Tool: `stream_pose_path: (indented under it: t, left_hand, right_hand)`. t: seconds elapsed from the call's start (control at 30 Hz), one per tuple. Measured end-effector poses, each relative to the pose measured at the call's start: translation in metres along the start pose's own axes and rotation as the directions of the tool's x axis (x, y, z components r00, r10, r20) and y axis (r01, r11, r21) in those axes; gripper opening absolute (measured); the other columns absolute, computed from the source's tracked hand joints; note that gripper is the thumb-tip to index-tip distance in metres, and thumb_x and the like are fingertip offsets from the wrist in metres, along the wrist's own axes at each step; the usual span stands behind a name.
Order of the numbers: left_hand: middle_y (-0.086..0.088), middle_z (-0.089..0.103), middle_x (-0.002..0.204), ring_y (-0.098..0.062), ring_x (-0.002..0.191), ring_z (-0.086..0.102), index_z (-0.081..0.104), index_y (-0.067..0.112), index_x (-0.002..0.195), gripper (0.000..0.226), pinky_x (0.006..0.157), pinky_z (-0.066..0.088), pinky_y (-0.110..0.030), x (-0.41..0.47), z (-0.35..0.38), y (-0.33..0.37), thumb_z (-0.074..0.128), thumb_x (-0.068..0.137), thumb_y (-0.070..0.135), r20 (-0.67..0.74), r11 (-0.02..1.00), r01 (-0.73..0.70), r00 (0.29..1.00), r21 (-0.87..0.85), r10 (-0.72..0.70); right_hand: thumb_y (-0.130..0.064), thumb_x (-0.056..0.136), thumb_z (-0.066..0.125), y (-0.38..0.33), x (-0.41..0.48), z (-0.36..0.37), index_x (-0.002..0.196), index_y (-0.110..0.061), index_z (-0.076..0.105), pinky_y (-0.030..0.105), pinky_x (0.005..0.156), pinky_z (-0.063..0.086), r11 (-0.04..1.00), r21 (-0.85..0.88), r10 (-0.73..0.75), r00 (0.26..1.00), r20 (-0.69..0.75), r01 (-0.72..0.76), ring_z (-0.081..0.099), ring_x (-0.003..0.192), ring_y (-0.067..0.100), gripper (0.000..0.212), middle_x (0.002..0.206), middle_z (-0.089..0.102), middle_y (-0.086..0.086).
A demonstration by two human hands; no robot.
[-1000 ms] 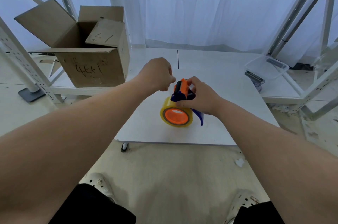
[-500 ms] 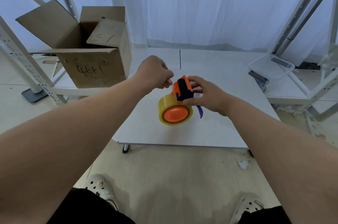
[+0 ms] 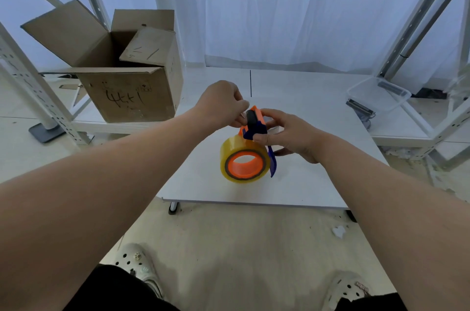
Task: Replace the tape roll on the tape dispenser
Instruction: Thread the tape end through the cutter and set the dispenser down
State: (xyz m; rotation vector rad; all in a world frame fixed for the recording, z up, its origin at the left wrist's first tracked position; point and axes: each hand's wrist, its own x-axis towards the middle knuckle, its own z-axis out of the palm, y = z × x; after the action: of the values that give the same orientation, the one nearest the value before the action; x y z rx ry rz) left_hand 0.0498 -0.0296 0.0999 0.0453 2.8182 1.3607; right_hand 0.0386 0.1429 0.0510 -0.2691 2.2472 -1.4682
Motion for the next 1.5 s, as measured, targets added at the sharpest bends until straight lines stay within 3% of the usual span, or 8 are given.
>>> stream_pose_path:
  t: [0.17,0.27,0.47,0.73,0.93,1.23,1.33,1.5]
  left_hand:
    - [-0.006,0.071,0.07,-0.017,0.066,0.072,0.058,0.011,0.079,0.012,0.065,0.061,-0.028,-0.007,0.004,0.011,0.055,0.09,0.014,0.082,0.99,-0.073,0.995,0.122,0.064]
    - [-0.006,0.073,0.071,-0.017,0.067,0.072,0.062,0.01,0.081,0.01,0.067,0.061,-0.031,-0.008,0.003,0.012,0.055,0.087,0.014,0.088,0.978,-0.081,0.994,0.191,0.066]
    - [-0.012,0.072,0.075,-0.014,0.054,0.067,0.066,-0.002,0.083,0.017,0.044,0.048,-0.015,-0.005,0.0,0.013,0.053,0.088,0.007,0.094,0.989,0.138,0.987,-0.06,-0.132]
    - [-0.026,0.071,0.095,-0.028,0.072,0.062,0.065,-0.011,0.101,0.027,0.052,0.047,-0.024,-0.004,0.005,0.017,0.063,0.083,0.009,0.137,0.942,0.255,0.964,-0.216,-0.229]
    - [-0.011,0.069,0.075,-0.015,0.054,0.06,0.062,0.004,0.078,0.014,0.039,0.044,-0.013,-0.004,-0.002,0.019,0.058,0.088,0.014,0.169,0.894,0.344,0.937,-0.288,-0.306]
    - [-0.001,0.054,0.075,-0.009,0.055,0.037,0.068,0.009,0.076,0.033,0.047,0.034,-0.016,-0.004,-0.011,0.016,0.053,0.093,0.032,0.293,0.89,0.403,0.896,-0.215,-0.335]
    - [-0.002,0.059,0.078,-0.01,0.058,0.036,0.068,0.006,0.085,0.037,0.053,0.034,-0.02,-0.002,-0.013,0.015,0.053,0.092,0.038,0.315,0.901,0.367,0.905,-0.232,-0.287]
    - [-0.001,0.066,0.084,-0.009,0.068,0.05,0.072,0.007,0.094,0.032,0.061,0.043,-0.021,0.0,-0.015,0.006,0.056,0.09,0.033,0.229,0.996,-0.004,0.973,0.094,-0.018]
  right_hand:
    - [-0.02,0.084,0.071,0.002,0.0,-0.003,0.137,-0.035,0.044,0.041,0.086,0.05,1.0,-0.008,0.01,1.0,-0.025,-0.01,0.056,0.114,0.029,0.061,0.128,0.054,0.002]
    - [-0.017,0.084,0.07,0.002,0.0,0.0,0.139,-0.034,0.044,0.025,0.076,0.048,0.999,-0.027,-0.026,1.0,-0.002,0.026,0.054,0.119,0.026,0.063,0.135,0.052,0.002]
    - [-0.003,0.083,0.066,-0.012,0.0,0.006,0.131,-0.026,0.05,0.014,0.072,0.051,0.985,-0.039,-0.174,0.975,-0.137,0.17,0.058,0.111,0.018,0.056,0.13,0.056,0.004]
    - [-0.03,0.082,0.069,-0.015,0.005,0.02,0.096,-0.009,0.057,0.033,0.077,0.046,0.735,-0.655,-0.438,0.859,-0.264,0.173,0.056,0.09,0.023,0.028,0.095,0.052,0.001]
    - [-0.034,0.085,0.065,-0.015,0.006,0.022,0.094,-0.01,0.063,0.037,0.079,0.05,0.691,-0.709,-0.461,0.84,-0.287,0.138,0.052,0.083,0.019,0.026,0.097,0.057,0.005]
    - [-0.027,0.086,0.06,-0.014,0.002,0.025,0.087,-0.01,0.059,0.031,0.067,0.037,0.643,-0.757,-0.464,0.846,-0.264,0.117,0.05,0.079,0.02,0.017,0.089,0.052,0.002]
    - [-0.028,0.092,0.053,-0.015,0.004,0.025,0.086,-0.007,0.061,0.031,0.067,0.037,0.659,-0.744,-0.467,0.837,-0.286,0.113,0.051,0.078,0.021,0.023,0.085,0.053,0.004]
    - [-0.025,0.092,0.053,-0.019,0.01,0.02,0.09,-0.005,0.07,0.033,0.074,0.045,0.697,-0.71,-0.433,0.849,-0.304,0.102,0.059,0.088,0.028,0.027,0.089,0.068,0.011]
